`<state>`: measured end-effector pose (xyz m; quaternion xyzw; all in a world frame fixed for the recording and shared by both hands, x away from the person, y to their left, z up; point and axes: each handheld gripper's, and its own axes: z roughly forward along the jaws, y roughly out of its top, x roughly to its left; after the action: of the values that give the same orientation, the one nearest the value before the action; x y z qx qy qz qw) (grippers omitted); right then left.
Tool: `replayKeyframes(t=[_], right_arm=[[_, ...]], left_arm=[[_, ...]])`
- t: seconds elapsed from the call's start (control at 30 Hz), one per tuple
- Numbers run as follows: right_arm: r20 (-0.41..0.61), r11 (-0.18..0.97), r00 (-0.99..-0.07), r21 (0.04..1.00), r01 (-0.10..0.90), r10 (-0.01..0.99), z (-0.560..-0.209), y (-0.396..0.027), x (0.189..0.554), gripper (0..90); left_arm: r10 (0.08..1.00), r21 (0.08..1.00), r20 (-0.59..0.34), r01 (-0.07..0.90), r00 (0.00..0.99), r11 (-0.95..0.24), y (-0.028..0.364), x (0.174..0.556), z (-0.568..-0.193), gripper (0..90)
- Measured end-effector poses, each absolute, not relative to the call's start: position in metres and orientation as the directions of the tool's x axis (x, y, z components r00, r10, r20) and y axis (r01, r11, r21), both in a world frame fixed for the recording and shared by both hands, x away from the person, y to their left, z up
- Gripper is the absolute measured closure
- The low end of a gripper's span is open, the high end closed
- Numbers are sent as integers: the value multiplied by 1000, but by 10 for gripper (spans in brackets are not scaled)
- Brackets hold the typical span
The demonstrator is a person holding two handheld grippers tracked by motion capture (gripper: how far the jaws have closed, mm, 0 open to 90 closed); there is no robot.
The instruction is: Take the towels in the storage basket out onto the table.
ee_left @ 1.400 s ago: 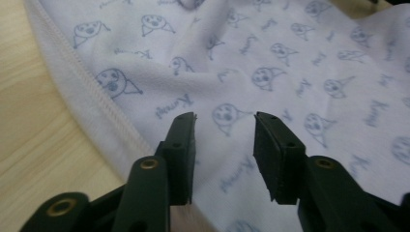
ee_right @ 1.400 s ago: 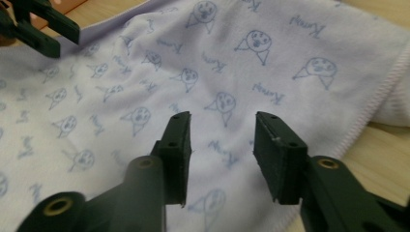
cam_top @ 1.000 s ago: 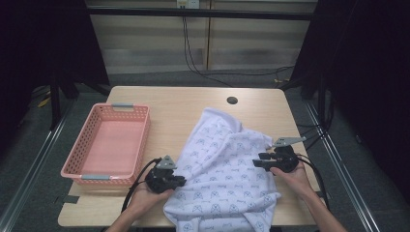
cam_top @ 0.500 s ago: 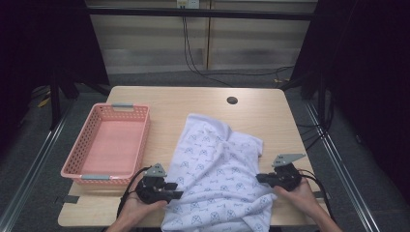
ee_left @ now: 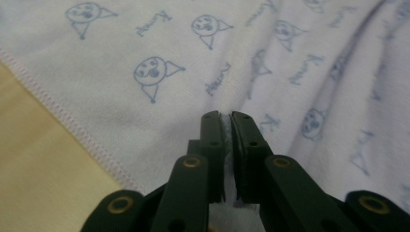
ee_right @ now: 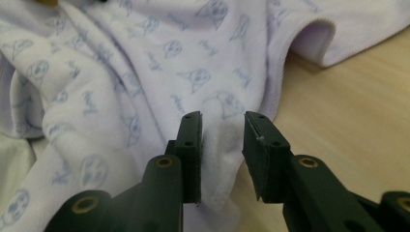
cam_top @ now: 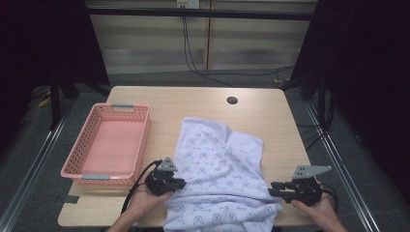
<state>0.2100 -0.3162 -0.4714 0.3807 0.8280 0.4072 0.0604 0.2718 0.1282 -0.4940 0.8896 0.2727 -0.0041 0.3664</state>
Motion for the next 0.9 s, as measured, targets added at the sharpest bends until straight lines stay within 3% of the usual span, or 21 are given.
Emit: replayKeyframes(t=[0.13,0.23,0.3,0.4,0.6,0.7,0.8,0.9], right_arm=[[196,345,-690,752,561,696,-463,-310,234,632],[194,322,-673,762,561,713,-464,-305,252,628],[188,308,-654,766,565,733,-465,-302,267,615],[212,272,-645,779,565,734,-464,-298,287,599],[183,327,-645,741,586,742,-482,-286,311,577],[153,378,-651,707,598,744,-493,-279,312,621],[121,408,-647,685,604,753,-499,-276,306,755],[132,407,-653,685,604,745,-494,-280,293,830]], left_arm=[[441,627,-241,485,865,-610,137,255,-491,848],[425,636,-259,485,867,-600,137,258,-490,740],[442,666,-251,485,861,-567,135,266,-487,681],[488,698,-254,508,835,-505,132,287,-482,674],[549,689,-233,535,803,-490,123,317,-492,643],[556,676,-209,530,804,-512,125,317,-497,673],[570,681,-188,524,800,-511,131,312,-498,822],[555,676,-213,531,804,-510,135,302,-499,879]])
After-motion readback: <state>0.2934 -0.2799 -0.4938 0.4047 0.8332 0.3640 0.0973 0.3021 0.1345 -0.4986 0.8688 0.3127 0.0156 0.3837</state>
